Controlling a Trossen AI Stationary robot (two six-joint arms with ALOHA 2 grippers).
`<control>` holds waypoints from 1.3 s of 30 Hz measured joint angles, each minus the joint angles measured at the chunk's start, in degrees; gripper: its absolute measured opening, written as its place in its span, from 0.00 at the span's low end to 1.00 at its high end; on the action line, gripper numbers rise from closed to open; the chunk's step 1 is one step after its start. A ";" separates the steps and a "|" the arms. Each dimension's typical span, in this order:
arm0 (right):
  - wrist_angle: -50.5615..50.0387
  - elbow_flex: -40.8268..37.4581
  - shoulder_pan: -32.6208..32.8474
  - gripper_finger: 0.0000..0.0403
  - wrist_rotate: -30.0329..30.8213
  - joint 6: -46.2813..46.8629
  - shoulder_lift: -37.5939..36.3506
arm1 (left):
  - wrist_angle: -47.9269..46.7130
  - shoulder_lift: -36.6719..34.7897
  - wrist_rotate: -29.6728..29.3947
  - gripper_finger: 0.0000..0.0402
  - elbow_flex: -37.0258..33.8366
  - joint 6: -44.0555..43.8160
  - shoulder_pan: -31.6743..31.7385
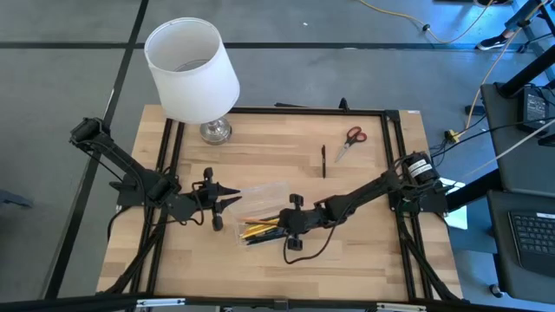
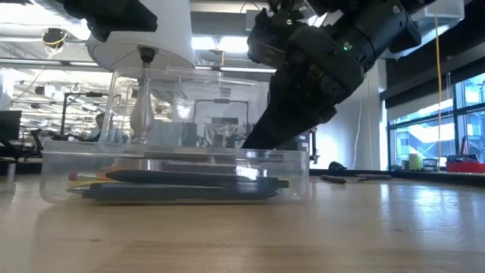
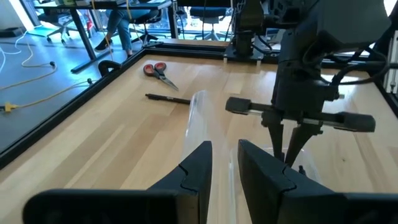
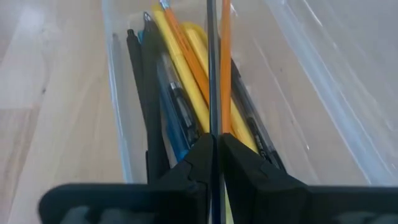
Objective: Pick & place school supplies into a supply box
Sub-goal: Put the black pencil into the transparent supply box, then put the black pen into the transparent supply box
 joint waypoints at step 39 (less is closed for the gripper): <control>-23.94 6.97 4.36 0.31 3.46 -7.78 -13.19 | -0.24 0.00 1.29 0.18 0.00 -0.04 -0.02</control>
